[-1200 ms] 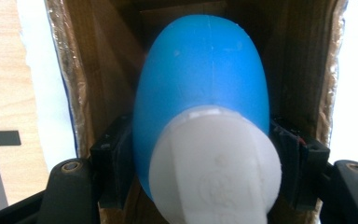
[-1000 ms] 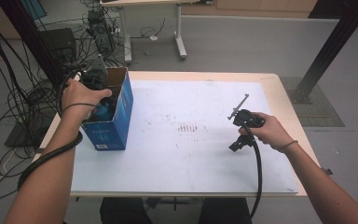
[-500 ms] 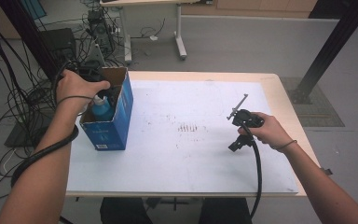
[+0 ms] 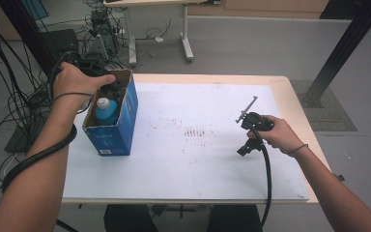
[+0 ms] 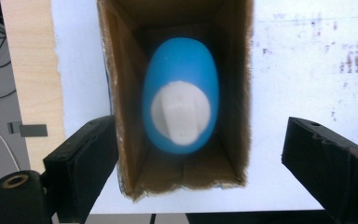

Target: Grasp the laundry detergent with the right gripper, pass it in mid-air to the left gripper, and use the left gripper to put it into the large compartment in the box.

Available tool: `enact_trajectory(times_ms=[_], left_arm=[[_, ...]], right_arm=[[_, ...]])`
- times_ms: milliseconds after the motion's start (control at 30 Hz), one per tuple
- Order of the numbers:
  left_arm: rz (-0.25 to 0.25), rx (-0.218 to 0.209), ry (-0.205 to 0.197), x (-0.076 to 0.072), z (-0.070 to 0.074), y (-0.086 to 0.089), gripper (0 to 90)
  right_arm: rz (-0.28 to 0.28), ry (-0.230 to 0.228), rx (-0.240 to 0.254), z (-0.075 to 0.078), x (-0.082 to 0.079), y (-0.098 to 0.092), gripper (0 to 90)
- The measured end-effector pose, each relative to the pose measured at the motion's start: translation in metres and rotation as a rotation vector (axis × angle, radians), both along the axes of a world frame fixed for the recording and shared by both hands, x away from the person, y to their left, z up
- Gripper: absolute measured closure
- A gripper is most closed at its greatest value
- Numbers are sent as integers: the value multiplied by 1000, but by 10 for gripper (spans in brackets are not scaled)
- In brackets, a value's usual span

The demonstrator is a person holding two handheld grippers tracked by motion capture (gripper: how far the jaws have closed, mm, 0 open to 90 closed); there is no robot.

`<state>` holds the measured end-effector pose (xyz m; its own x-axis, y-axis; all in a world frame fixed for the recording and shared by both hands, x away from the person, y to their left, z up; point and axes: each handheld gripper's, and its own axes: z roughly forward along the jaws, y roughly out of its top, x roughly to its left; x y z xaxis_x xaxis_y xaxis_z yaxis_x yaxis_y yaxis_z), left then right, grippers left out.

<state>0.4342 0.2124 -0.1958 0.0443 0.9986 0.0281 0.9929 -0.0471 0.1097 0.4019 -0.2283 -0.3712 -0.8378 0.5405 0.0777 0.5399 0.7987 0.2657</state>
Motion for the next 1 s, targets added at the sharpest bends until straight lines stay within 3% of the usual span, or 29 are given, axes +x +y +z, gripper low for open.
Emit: enact_trajectory(times_ms=[267, 533, 633, 1000], left_arm=[[-37, 13, 3, -6, 11, -17, 90], [-133, 3, -11, -15, 13, -46, 90], [-183, -8, 4, -18, 10, -59, 94], [-306, -23, 2, -34, 4, -103, 92]], right_arm=[[-3, 6, -2, -1, 0, 0, 101], [-4, 6, -4, 0, 0, -1, 101], [-8, 5, -8, -1, -1, -1, 101], [-14, -4, -13, 2, -8, -3, 102]])
